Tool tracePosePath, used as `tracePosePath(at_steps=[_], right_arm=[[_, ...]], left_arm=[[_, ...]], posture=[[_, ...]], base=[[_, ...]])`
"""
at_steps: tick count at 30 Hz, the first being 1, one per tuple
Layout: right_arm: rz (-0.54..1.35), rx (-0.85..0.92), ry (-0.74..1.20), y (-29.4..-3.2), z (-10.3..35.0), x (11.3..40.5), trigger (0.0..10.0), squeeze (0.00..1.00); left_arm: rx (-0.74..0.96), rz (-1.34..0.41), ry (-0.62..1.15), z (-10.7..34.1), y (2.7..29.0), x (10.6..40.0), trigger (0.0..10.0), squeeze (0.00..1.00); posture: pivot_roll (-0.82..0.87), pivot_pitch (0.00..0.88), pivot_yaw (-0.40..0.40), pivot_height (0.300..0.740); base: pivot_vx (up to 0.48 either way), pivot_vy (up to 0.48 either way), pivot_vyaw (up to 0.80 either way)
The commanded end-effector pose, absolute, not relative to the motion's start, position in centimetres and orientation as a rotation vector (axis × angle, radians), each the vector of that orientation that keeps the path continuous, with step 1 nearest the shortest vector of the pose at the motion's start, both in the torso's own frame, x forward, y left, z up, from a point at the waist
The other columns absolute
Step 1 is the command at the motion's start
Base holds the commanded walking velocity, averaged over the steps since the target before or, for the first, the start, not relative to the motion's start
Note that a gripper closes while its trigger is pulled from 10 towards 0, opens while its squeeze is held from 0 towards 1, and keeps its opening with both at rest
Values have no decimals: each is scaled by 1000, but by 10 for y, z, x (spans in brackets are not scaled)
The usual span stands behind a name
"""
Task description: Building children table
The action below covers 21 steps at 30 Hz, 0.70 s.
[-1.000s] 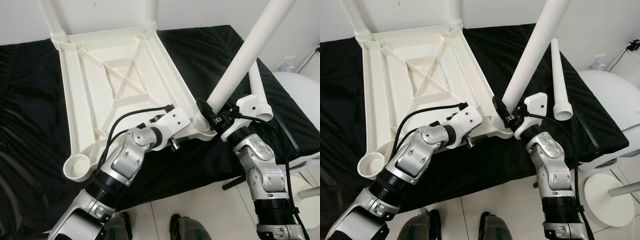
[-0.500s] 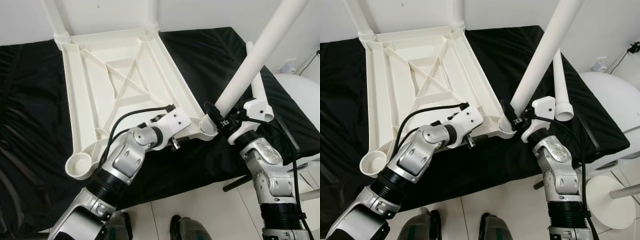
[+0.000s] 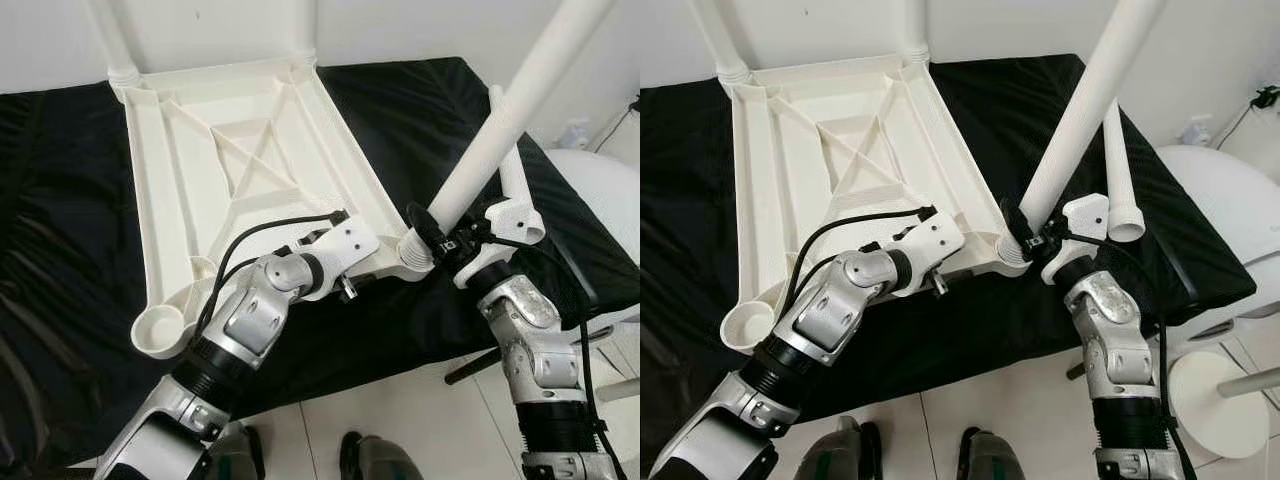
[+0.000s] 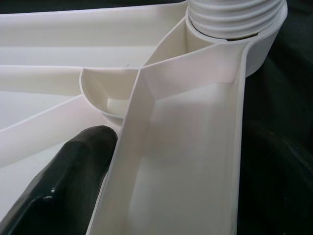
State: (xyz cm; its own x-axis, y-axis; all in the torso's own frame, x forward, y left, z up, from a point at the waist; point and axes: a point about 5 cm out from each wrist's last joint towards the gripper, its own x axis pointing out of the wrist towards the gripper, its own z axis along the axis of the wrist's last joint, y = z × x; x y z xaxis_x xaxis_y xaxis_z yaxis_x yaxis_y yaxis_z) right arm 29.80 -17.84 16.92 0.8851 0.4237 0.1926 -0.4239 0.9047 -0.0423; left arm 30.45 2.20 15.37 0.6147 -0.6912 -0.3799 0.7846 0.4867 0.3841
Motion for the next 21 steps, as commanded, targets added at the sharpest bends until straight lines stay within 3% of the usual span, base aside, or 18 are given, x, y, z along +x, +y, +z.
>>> tracePosePath(at_steps=[1, 21], right_arm=[[413, -17, -114, -180, 148, 300, 10000, 0], [522, -81, -174, -167, 153, 297, 10000, 0]], left_arm=[[563, -863, 224, 145, 27, 305, 10000, 0], [556, -844, 232, 145, 31, 306, 10000, 0]], posture=[[-39, 103, -23, 740], [-31, 105, -29, 740]], base=[[0, 0, 0], [0, 0, 0]])
